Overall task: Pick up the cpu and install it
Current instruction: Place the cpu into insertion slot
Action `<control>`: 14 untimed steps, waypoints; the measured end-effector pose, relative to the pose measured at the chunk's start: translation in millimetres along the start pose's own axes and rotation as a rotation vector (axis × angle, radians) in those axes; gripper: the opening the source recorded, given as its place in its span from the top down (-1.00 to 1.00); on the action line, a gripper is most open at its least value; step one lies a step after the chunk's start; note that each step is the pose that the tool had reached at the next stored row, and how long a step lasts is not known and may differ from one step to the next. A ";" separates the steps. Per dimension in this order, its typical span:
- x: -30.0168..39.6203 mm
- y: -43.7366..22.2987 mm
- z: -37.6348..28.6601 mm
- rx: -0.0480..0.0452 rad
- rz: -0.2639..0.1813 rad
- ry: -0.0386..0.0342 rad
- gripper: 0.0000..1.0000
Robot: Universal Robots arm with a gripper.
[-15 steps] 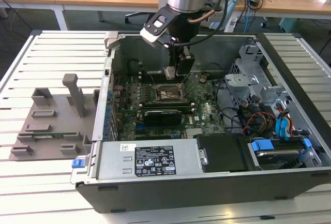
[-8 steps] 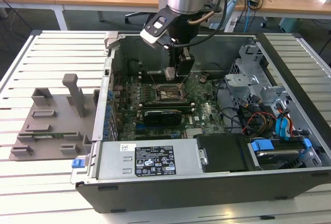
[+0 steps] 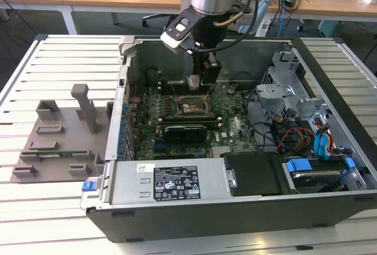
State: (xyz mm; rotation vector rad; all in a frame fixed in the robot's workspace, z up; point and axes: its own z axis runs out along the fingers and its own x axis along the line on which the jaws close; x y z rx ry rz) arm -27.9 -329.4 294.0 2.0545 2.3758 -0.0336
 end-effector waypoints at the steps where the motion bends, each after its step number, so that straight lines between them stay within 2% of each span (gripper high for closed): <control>1: 0.2 0.1 0.3 0.0000 0.000 0.0001 -0.09; 14: 0.2 0.7 4.0 0.0001 0.000 -0.0002 -0.09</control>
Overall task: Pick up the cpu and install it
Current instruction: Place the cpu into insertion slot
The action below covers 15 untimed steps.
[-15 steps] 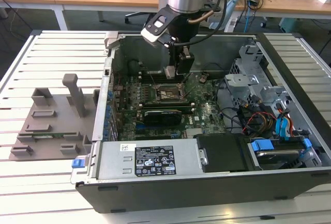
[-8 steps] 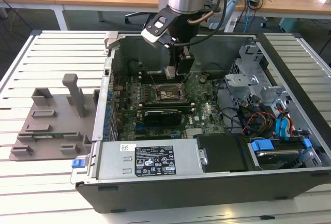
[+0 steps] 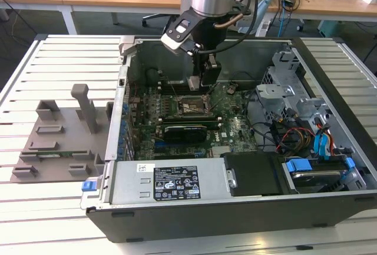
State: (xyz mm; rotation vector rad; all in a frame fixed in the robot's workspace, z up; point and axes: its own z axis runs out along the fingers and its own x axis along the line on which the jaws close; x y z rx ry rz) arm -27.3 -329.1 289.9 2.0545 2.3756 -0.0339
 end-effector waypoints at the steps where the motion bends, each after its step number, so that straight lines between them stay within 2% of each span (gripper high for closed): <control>1: 0.0 0.0 0.6 0.0001 0.000 0.0000 -0.09; 15: 0.1 0.7 8.8 0.0001 0.000 0.0000 -0.09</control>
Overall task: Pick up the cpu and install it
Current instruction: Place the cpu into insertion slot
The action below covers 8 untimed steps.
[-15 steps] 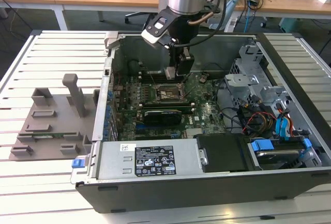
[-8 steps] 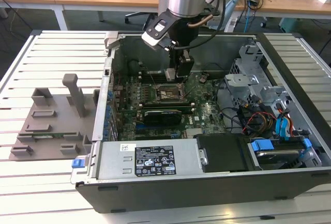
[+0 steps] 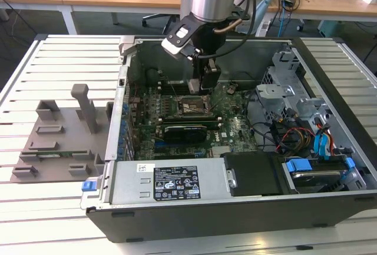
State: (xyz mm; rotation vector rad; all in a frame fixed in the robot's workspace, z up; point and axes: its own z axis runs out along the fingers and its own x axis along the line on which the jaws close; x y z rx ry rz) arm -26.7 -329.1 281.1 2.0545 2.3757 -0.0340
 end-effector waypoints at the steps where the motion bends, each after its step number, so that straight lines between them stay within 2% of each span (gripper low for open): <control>1: 0.0 0.1 0.5 -0.0001 0.000 0.0000 -0.09; 5: 0.9 0.7 2.2 -0.0001 0.000 0.0001 -0.09; 8: 5.2 2.0 3.7 0.0000 0.000 0.0000 -0.09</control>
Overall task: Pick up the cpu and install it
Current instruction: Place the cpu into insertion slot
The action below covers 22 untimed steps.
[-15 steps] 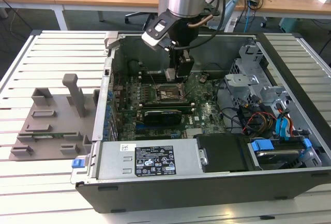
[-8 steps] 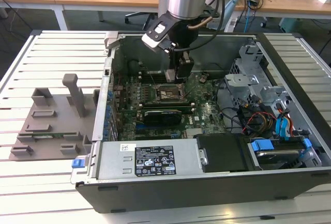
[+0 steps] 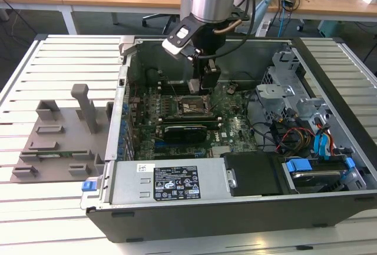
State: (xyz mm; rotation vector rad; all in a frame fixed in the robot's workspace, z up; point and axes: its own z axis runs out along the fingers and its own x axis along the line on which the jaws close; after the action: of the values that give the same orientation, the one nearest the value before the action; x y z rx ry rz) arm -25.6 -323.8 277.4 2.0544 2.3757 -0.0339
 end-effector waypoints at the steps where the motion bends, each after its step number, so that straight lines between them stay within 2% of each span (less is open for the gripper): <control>1: 0.6 0.4 0.5 0.0000 0.000 0.0000 -0.09; 6: 4.4 2.1 6.9 0.0000 0.000 -0.0001 -0.09; 12: 5.4 1.0 13.9 0.0000 0.000 -0.0001 -0.09; 22: 5.4 1.0 14.5 0.0001 0.000 -0.0003 -0.09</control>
State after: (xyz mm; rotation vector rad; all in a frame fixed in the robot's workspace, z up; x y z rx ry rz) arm -25.6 -318.5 262.8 2.0546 2.3754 -0.0344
